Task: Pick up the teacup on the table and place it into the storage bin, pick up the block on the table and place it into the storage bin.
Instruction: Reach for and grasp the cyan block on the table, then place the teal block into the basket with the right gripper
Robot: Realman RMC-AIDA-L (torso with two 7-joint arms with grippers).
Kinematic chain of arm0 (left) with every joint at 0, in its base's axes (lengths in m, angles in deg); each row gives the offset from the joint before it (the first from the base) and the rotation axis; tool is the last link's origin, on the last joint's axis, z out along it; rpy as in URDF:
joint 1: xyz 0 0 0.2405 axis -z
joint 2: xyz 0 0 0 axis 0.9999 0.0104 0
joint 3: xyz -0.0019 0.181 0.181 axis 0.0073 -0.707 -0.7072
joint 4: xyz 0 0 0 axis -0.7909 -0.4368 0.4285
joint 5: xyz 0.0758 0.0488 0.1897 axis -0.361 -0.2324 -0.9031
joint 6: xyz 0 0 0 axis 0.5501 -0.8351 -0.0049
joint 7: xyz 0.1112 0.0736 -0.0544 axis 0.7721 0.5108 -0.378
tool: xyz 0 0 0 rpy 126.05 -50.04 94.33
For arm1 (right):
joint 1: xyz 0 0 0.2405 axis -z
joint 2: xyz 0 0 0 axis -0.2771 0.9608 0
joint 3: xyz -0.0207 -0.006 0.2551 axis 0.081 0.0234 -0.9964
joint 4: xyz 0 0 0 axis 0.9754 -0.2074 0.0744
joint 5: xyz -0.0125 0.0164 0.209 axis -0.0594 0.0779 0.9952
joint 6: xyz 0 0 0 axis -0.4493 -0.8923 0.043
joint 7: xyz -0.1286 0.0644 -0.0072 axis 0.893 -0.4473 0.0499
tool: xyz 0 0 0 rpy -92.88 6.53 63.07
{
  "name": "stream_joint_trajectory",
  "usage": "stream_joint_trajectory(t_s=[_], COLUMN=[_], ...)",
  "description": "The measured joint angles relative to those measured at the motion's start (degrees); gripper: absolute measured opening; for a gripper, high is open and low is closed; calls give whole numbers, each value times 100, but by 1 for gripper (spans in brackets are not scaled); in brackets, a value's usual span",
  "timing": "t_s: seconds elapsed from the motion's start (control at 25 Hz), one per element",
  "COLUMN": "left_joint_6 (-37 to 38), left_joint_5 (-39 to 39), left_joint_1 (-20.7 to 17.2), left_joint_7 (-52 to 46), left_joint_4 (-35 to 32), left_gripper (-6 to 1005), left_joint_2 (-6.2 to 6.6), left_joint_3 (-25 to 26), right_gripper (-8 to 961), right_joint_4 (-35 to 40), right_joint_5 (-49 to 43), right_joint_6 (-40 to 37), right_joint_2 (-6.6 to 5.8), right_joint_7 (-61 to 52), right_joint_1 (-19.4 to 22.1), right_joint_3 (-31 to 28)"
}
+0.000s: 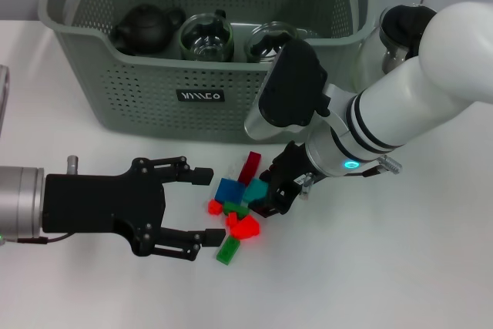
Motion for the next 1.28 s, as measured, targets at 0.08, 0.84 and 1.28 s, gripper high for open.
stream_joint_trajectory(t_s=[0.08,0.84,1.28], left_joint_6=[-3,-4,49], left_joint_5=[0,0,0], left_joint_1=[1,9,3], left_joint_7=[0,0,-65], left_joint_4=[1,1,1], left_gripper=[875,875,875], left_joint_2=[4,7,6], left_joint_3=[0,-1,32], right_gripper=[531,422,423], right_joint_4=[-34,56,2031], right_joint_5=[0,0,-404], right_joint_6=[20,-121,-2237], right_joint_2=[0,-62,-145], right_joint_7=[0,-197,-68], right_joint_1=[-14,-3,718], right_joint_3=[24,-50,-1524])
